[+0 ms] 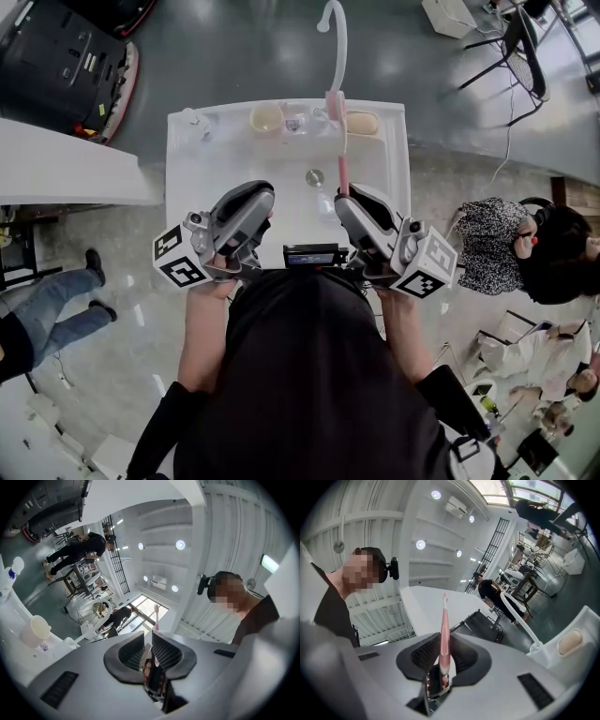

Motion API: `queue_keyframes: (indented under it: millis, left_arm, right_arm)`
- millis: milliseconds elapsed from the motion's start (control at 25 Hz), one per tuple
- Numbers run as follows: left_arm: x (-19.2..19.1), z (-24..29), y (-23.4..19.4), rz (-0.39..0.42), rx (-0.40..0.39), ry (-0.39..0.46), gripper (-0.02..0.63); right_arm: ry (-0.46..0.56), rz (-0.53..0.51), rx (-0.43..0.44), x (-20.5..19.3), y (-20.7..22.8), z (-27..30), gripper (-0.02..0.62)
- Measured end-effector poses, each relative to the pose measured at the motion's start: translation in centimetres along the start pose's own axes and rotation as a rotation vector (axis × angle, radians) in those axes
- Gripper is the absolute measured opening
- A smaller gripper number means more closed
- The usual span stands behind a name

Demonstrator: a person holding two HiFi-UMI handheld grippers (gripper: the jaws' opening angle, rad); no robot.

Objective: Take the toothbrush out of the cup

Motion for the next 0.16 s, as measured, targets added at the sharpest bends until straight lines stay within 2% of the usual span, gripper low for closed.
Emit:
queue_keyframes:
  millis: [160]
  left_arm:
    - [-0.06, 0.02, 0.0, 0.002, 0.0, -0.003, 0.041]
  right_arm:
    - [-0.002, -0.003, 0.001, -0.06, -0.02, -0.01, 0.069]
Point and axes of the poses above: the fingertips, and each gripper's own axes: z forward along the fingers, y to its right, x out of its top, the point moved 3 cm from there along -z, backward along the fingers, and after that the axes turned 5 degrees about y, right-handed, at the moved point
